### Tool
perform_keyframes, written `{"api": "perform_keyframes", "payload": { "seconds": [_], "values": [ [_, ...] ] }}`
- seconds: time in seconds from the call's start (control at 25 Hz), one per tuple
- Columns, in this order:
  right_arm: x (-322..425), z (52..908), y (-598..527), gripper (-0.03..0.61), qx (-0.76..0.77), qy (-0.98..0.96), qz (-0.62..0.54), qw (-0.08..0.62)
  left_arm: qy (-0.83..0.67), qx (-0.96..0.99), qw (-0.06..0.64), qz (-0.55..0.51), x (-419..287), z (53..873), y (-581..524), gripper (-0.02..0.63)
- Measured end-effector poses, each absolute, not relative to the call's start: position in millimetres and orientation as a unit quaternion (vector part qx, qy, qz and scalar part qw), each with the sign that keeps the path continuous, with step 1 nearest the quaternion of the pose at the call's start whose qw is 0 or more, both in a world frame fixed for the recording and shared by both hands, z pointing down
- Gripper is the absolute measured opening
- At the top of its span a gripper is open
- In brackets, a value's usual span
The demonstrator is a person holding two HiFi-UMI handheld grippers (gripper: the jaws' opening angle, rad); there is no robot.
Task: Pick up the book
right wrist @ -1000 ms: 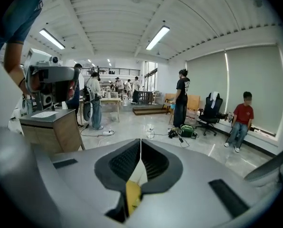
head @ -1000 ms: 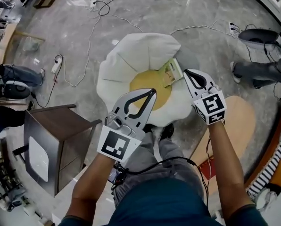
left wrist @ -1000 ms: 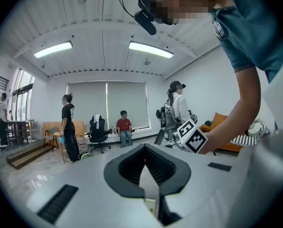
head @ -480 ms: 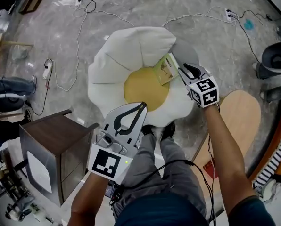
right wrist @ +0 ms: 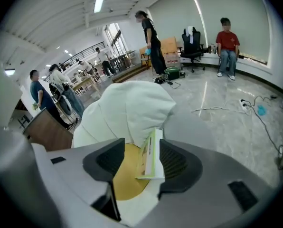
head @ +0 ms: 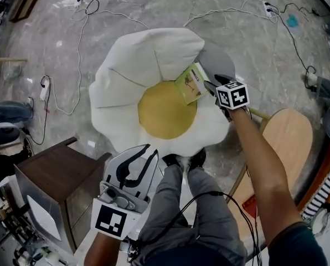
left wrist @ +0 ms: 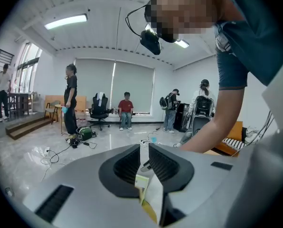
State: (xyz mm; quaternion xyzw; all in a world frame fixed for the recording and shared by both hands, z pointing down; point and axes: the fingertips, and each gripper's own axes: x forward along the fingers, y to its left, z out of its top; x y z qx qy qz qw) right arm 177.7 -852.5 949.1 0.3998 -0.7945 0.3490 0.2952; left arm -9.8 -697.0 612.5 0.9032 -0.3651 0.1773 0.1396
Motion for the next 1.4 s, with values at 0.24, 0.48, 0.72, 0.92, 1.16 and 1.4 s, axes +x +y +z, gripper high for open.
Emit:
{"api": "perform_keyframes", "payload": {
  "seconds": [0.24,0.48,0.72,0.92,1.16,1.4],
  "values": [
    [185.5,1023.5,-861.9,0.246,0.387,-0.764,0.421,0.300,-0.378,0.895,0.155,0.180,-16.9,642.9,-700.3,0.058],
    [185.3,1075.4,-860.0,0.273,0.359,-0.740,0.473,0.317,-0.378,0.890,0.162,0.199,-23.8,669.8,-699.2,0.060],
    [175.8,1105.2,-845.8,0.262,0.318,-0.732,0.479,0.365,-0.385,0.886,0.161,0.204,-30.7,679.8,-698.4,0.058],
    [157.4,1087.7,-829.6,0.153,0.302,-0.745,0.457,0.379,-0.388,0.884,0.170,0.200,-28.8,675.7,-696.9,0.058],
    [133.5,1010.2,-815.7,0.153,0.292,-0.806,0.385,0.342,-0.385,0.889,0.155,0.194,-19.9,645.9,-705.6,0.058],
    [125.2,882.8,-798.3,0.153,0.308,-0.858,0.302,0.281,-0.391,0.892,0.141,0.176,-14.3,600.0,-714.9,0.058]
  ]
}}
